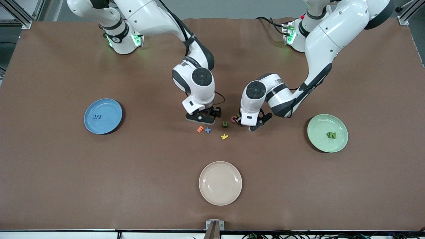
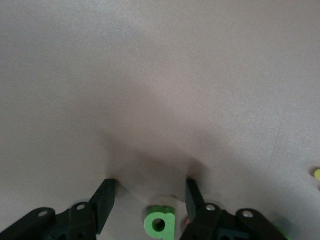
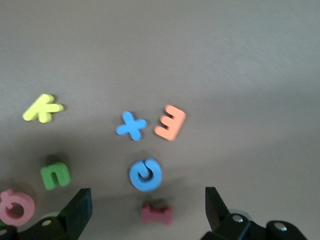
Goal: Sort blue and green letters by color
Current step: 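Grasp the blue o with the right gripper while the left grasps green q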
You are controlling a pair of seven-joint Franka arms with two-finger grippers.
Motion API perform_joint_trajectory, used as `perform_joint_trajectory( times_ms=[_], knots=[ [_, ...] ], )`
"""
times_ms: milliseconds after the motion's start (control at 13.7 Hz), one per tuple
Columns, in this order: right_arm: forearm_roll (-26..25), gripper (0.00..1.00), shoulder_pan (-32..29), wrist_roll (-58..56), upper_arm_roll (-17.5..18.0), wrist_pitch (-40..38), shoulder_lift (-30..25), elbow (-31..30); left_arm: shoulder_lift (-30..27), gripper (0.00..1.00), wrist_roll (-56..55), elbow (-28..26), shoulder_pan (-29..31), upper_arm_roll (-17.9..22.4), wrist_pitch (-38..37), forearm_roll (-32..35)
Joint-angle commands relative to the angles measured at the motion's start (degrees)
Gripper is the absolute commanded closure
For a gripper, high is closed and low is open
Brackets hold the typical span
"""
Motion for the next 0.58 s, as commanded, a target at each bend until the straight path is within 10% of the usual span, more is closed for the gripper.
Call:
perform_joint_trajectory(
  times_ms=[0, 511],
  knots=[
    [-1.0, 0.0, 0.7, -1.6, -0.4, 0.7, 1.8, 1.6, 0.4, 0.35, -1.5, 0.6, -0.3, 0.5, 0.5, 1.1],
    [-0.5, 0.12, 0.7, -1.1, -0.4, 1.5, 3.5, 1.6, 0.2, 0.36, -3.1, 0.2, -1.1, 0.3, 0.5, 0.6]
  ],
)
